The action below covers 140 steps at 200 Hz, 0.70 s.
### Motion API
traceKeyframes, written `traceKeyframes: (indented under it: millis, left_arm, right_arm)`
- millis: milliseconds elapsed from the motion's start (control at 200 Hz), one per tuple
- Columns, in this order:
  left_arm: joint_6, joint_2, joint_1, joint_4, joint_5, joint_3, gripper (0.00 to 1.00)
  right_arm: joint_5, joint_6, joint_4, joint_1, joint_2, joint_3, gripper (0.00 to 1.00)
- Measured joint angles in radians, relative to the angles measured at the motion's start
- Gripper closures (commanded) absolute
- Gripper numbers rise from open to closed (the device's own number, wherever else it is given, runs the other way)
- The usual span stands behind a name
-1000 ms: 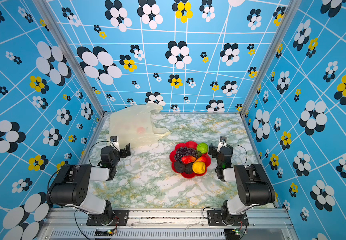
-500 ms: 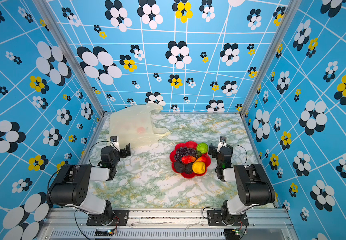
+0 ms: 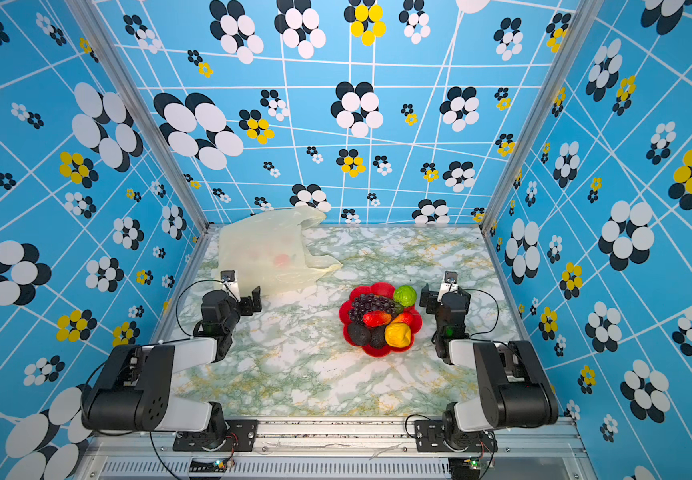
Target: Place the fruits into the plastic bag
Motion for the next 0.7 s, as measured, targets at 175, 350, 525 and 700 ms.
traceKeyframes:
  millis: [175,350,525,700]
  left_arm:
    - [-0.088,-0.167,-0.008,-0.201,-0.086,0.09,0.01]
    - [-0.266,-0.311,-0.008,-0.514,-0.126,0.198,0.01]
    - [-0.371,-0.443,-0.013,-0.753,-0.064,0.292,0.01]
    - [-0.461,-0.515,-0.013,-0.954,0.046,0.37,0.01]
  right_arm:
    - [0.051,0.084,-0.18,0.0,-0.133,0.095,0.01]
    - [0.051,0.222,-0.482,0.0,-0.251,0.252,0.01]
    - [-0.052,0.333,-0.76,0.0,-0.319,0.432,0.01]
    - [-0.229,0.413,-0.986,0.0,-0.347,0.541,0.01]
